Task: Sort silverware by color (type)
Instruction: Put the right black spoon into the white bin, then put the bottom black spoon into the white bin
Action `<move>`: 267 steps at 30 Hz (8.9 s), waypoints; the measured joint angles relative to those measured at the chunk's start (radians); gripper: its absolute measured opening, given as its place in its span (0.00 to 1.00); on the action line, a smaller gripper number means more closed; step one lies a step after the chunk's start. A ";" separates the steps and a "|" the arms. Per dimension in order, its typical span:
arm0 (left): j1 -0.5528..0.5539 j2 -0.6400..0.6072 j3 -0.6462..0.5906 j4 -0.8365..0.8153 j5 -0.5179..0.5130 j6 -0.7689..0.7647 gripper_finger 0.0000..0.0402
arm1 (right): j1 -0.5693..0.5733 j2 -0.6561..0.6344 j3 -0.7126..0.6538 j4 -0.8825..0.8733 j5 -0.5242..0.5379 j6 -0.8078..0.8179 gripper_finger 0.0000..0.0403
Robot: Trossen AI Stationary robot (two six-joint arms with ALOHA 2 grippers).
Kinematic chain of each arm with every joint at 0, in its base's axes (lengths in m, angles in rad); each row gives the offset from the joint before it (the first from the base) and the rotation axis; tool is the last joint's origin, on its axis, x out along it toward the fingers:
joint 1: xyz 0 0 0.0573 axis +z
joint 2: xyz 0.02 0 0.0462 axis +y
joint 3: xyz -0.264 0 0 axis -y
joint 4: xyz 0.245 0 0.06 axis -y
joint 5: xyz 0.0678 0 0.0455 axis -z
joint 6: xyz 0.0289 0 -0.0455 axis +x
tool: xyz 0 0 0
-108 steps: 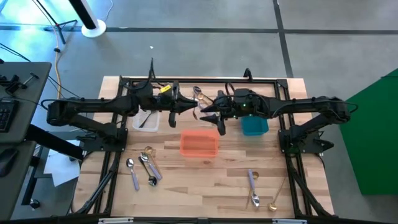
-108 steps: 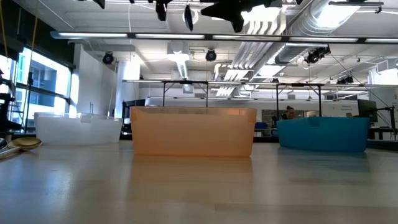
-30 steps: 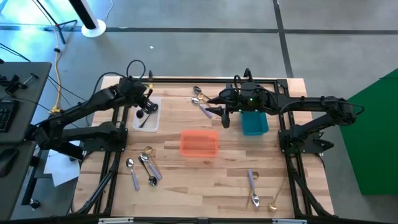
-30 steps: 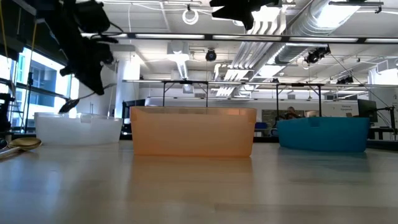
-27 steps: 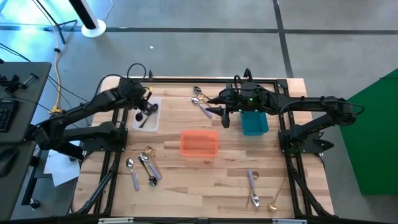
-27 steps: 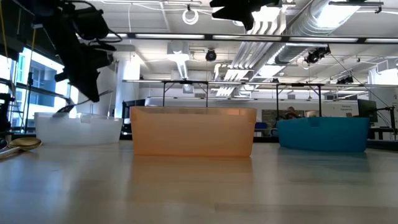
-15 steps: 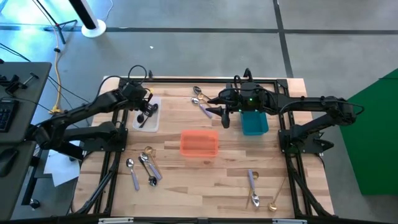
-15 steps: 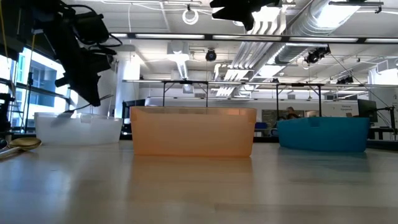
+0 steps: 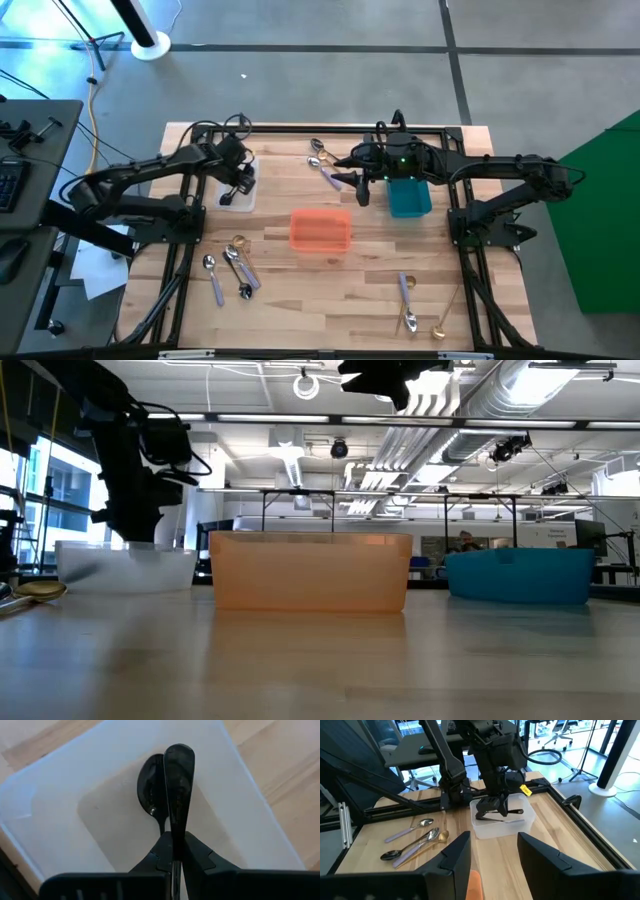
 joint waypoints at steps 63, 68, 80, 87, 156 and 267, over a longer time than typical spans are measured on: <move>0.000 0.184 0.301 -0.281 0.006 0.149 0.36 | 0.000 0.000 0.000 -0.045 0.000 0.019 0.36; 0.000 0.139 0.416 -0.339 0.005 0.172 0.36 | 0.000 0.000 0.000 -0.044 0.000 0.019 0.36; -0.067 -0.230 0.421 0.200 0.372 0.112 0.36 | 0.000 0.000 0.000 -0.020 0.000 0.016 0.36; -0.206 -0.401 0.260 0.578 0.384 0.057 0.36 | 0.000 0.000 0.000 0.011 -0.001 0.016 0.36; -0.388 -0.406 0.121 0.753 0.295 0.201 0.36 | -0.014 -0.048 -0.001 0.103 -0.053 -0.026 0.36; -1.371 0.330 0.104 -0.018 0.029 0.165 0.36 | -0.014 -0.177 -0.196 0.164 -0.023 0.042 0.36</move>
